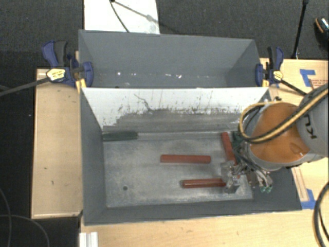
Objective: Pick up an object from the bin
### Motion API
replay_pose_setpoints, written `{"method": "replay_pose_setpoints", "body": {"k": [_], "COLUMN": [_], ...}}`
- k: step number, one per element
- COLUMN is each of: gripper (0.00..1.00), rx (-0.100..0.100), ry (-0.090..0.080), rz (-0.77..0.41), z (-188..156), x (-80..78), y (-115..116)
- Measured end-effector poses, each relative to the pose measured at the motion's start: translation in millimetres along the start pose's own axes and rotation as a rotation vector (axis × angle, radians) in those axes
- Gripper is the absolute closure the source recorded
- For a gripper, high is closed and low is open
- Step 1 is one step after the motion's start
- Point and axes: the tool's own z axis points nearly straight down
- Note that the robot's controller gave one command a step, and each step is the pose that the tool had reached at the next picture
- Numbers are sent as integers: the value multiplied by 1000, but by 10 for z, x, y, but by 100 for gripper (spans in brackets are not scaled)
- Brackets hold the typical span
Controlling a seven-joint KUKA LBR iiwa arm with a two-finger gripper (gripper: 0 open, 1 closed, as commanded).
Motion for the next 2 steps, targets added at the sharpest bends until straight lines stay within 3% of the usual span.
{"method": "replay_pose_setpoints", "body": {"k": [1,2], "gripper": [100,100], "rx": [3,2], "ry": [-11,-7], "rz": [3,3], "z": [-1099,-1511], "x": [-200,-129], "y": [-66,-52]}}
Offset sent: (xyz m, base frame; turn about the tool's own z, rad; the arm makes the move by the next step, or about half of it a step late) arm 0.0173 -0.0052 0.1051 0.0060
